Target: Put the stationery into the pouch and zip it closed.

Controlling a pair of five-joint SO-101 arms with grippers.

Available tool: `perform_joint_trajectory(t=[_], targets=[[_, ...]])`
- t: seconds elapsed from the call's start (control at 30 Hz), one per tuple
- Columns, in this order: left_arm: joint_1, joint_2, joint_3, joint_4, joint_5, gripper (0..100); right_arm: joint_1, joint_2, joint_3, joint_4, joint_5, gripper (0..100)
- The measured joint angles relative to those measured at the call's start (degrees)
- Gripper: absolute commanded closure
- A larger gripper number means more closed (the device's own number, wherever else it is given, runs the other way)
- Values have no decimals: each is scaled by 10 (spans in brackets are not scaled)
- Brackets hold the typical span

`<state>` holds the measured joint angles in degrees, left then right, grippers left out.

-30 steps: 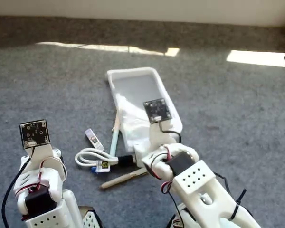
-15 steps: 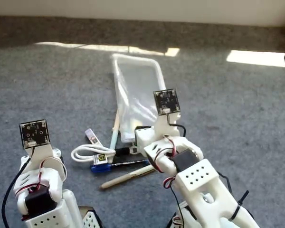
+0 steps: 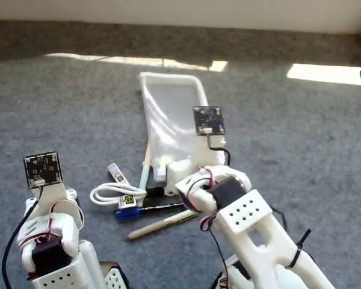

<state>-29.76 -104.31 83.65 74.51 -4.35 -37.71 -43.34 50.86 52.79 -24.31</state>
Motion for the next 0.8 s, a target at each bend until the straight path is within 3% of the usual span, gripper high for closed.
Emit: perform_joint_trajectory(t=[0.23, 0.43, 0.8], targets=[[0, 0, 0, 0, 0, 940, -101, 40, -29, 58, -71, 827], [0, 0, 0, 0, 0, 940, -138, 121, -71, 61, -161, 818], [0, 0, 0, 0, 0, 940, -144, 250, -152, 61, -231, 817]])
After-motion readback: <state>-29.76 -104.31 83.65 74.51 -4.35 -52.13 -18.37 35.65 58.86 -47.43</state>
